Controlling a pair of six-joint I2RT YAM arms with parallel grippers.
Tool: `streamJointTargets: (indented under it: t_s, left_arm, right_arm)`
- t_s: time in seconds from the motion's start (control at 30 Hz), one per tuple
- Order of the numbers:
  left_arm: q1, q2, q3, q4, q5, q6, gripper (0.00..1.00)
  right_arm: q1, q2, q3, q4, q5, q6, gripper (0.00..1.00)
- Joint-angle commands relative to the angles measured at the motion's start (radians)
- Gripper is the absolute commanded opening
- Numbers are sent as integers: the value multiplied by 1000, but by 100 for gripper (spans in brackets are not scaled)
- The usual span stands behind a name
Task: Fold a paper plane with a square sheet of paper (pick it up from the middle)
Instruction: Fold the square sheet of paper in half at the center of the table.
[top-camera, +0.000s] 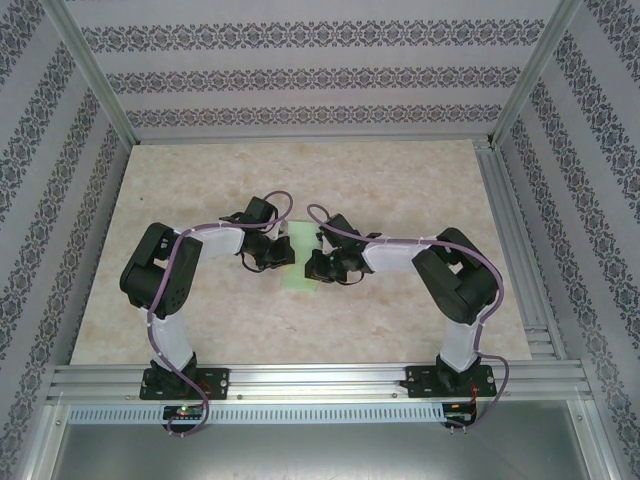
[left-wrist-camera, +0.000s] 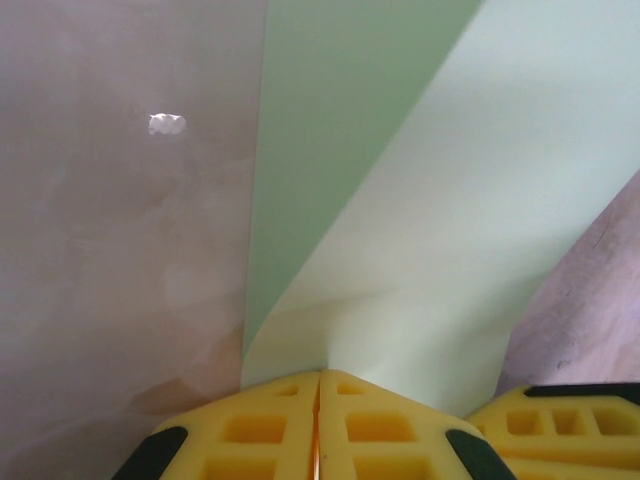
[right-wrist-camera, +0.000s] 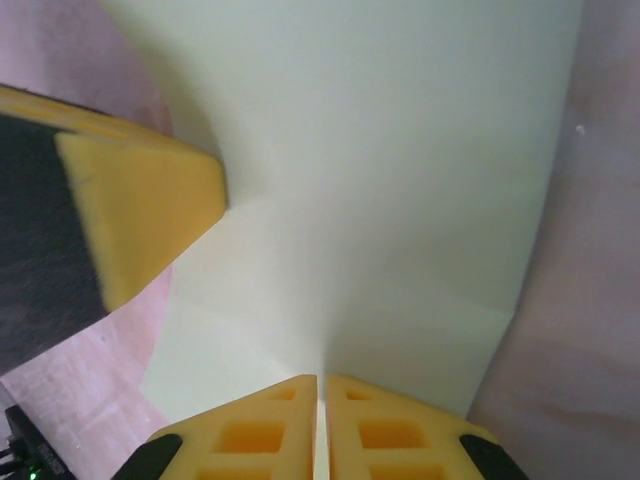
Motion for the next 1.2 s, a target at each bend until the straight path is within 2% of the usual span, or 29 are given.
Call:
streamJointTargets:
  t_s: [0.0, 0.37, 0.6, 0.83, 1.03, 1.17]
  left_arm:
    - [-11, 115, -73, -75, -149, 15, 9]
    - [-11, 115, -76, -72, -152, 10, 9]
    - [-11, 116, -71, -75, -152, 11, 9]
    - [-12, 118, -69, -79, -151, 16, 9]
    - [-12, 118, -70, -80, -147, 19, 9]
    - [-13, 118, -68, -80, -147, 19, 9]
  right_arm:
    - [14, -66, -26, 6, -45, -32, 13]
    - [30, 22, -73, -23, -33, -13, 12]
    - [30, -78, -72, -9, -30, -24, 13]
    - [24, 5, -69, -28, -12, -21, 12]
    - [-13, -79, -2, -64, 1, -68, 14]
    - [-71, -87, 35, -21, 19, -67, 14]
